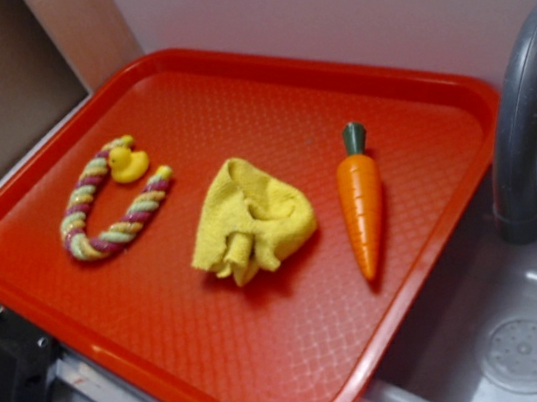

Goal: Grab the carrot.

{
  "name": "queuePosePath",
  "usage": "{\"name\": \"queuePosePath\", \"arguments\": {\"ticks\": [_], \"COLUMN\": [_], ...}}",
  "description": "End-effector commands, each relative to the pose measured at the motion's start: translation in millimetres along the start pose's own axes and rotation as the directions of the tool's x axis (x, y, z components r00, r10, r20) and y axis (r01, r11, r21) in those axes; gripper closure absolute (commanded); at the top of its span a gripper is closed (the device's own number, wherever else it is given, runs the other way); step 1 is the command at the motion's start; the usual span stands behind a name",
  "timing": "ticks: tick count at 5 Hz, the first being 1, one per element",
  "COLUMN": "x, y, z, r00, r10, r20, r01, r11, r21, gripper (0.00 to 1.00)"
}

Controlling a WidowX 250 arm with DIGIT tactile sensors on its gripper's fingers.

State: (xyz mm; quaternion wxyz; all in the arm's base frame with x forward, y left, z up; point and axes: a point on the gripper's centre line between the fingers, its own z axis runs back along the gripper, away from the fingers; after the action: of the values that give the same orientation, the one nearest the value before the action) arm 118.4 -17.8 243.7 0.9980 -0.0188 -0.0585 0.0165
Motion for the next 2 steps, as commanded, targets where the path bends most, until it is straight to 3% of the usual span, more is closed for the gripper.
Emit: {"name": "queuePosePath", "arguments": {"ticks": [1,2], "x": [0.0,19.3], "y": [0.0,-23.5], "z": [0.0,-12.1], "r00": [1.000,0.983], "r10": [0.000,0.181], "r20": [0.000,-0.038], "r01": [0.000,-0.182], "r11": [1.000,0.983], "r21": [0.000,0.002], "gripper": [0.00,0.00]}}
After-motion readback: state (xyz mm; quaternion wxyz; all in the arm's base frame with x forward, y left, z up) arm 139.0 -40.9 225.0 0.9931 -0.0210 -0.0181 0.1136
